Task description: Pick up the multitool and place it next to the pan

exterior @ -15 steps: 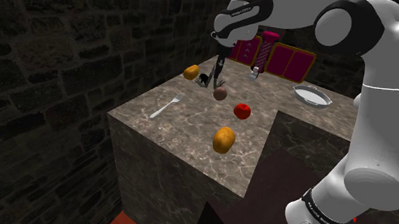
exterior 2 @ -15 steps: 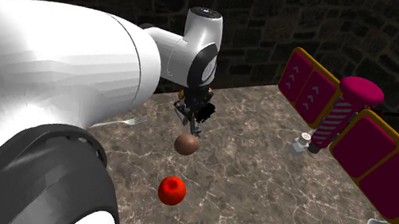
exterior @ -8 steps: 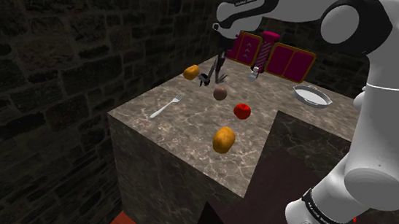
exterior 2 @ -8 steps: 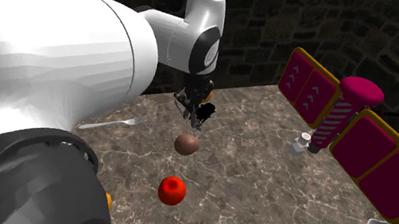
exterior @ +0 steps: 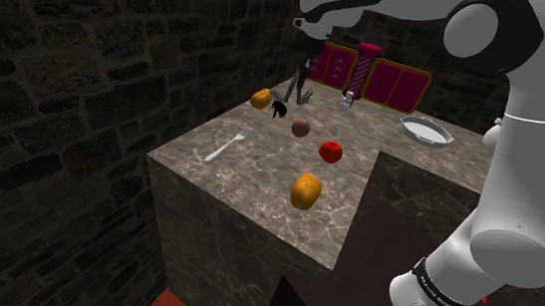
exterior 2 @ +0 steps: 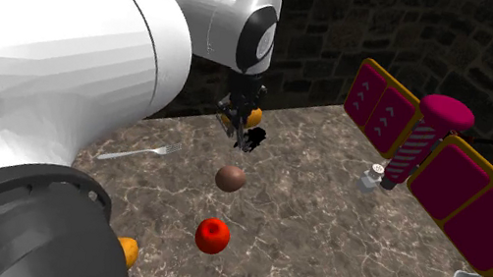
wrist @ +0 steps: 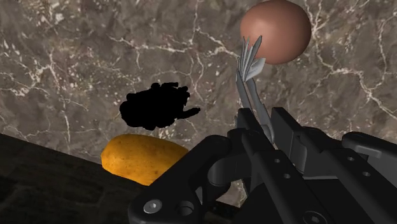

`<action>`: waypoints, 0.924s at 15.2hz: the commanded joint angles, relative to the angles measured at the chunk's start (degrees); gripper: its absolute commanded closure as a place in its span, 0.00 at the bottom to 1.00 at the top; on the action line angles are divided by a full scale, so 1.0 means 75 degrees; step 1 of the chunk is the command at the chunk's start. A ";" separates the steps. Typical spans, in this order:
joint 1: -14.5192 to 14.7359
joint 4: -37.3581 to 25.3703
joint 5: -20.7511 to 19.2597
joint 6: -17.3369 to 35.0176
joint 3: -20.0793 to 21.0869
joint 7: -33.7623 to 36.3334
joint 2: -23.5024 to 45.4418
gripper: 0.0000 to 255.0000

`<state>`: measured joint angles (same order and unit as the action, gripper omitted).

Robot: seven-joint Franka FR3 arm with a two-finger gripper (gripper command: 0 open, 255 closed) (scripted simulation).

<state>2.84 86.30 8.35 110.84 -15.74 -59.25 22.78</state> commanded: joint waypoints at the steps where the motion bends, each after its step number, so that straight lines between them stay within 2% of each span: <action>1: -0.0009 -0.0192 -0.0014 -0.0213 -0.0007 0.0016 -0.0020 1.00; 14: -0.0094 -0.1541 -0.0044 -0.1550 -0.0038 0.0095 -0.0014 1.00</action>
<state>2.17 75.60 8.04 100.08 -16.02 -58.61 22.65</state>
